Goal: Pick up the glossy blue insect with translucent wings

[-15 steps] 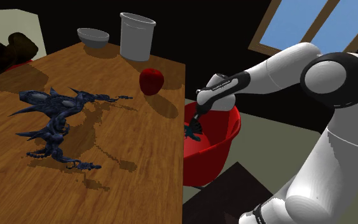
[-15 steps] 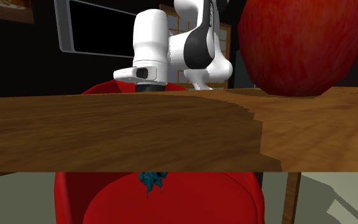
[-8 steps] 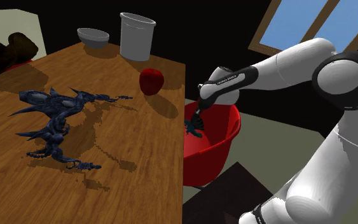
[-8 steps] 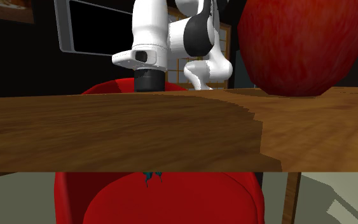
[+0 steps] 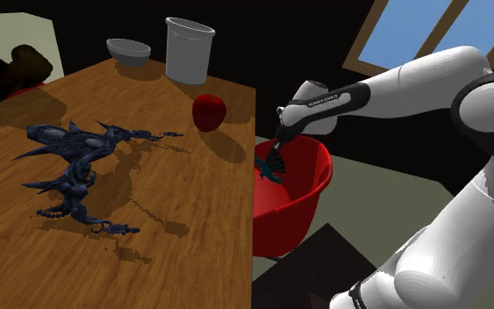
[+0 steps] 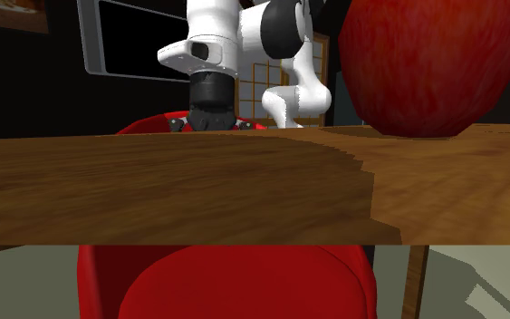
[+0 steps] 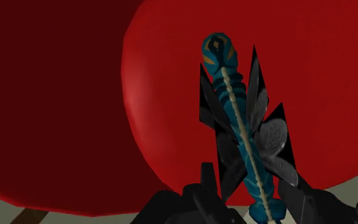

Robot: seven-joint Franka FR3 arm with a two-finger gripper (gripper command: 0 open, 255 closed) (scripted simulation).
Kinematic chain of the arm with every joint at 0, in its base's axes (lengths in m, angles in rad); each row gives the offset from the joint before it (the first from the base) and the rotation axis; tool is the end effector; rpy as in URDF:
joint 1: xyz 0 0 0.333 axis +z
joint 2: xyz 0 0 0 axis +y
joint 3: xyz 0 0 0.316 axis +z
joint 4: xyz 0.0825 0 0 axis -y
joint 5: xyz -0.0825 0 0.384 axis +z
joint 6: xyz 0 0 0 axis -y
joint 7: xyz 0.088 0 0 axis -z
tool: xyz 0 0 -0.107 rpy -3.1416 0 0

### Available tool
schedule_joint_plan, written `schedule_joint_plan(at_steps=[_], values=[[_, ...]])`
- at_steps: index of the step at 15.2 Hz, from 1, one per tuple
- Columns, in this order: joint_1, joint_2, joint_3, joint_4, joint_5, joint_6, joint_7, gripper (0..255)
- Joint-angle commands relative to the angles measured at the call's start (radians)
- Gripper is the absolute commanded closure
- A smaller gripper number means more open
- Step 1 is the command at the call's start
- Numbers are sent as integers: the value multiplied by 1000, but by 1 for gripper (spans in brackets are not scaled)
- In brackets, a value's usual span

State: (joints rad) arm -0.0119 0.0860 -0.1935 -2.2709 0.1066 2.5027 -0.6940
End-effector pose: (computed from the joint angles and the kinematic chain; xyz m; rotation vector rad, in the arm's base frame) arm 0.5302 -0.1108 0.3351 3.0507 0.6337 0.2440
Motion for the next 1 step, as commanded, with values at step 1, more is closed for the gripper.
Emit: schedule_joint_plan(at_steps=[1], values=[[0,-8,-1,-1,-3,-6,2,255]])
